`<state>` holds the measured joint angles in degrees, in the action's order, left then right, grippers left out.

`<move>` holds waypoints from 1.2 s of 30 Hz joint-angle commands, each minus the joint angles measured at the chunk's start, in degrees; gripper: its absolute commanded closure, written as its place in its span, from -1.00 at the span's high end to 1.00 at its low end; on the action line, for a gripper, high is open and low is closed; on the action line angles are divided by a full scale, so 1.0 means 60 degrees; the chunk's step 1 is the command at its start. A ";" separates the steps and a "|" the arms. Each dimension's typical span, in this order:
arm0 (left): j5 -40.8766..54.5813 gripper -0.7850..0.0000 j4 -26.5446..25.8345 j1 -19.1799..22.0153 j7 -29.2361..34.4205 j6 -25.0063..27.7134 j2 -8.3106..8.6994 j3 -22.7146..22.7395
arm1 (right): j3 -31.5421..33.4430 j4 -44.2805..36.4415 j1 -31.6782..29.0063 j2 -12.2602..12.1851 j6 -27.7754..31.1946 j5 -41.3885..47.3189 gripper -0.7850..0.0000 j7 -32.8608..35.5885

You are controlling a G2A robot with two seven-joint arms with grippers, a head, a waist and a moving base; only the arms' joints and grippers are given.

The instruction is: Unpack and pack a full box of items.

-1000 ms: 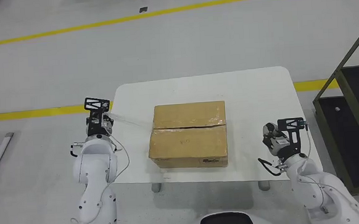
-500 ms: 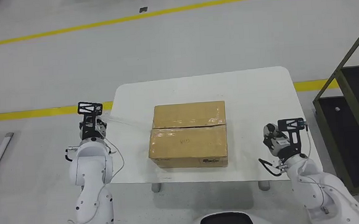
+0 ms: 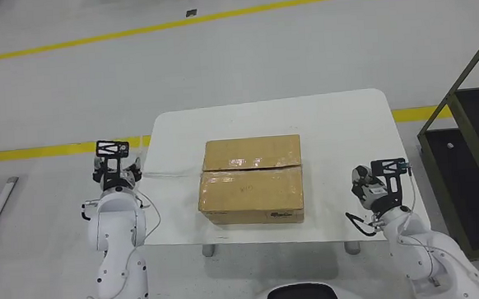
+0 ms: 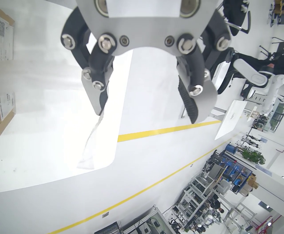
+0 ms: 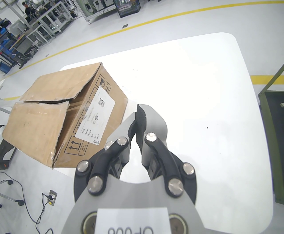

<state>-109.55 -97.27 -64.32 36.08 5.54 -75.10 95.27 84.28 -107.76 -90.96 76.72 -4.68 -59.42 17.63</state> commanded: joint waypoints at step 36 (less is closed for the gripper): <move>0.2951 1.00 -0.0817 -0.0320 0.0016 -0.0541 0.0024 0.0687 | -0.3214 0.2121 0.2731 0.0278 0.0902 -0.0285 -1.00 0.1332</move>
<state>-91.94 -102.04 -66.24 36.31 2.29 -75.00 99.24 64.97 -95.16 -74.63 78.39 0.78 -61.18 25.65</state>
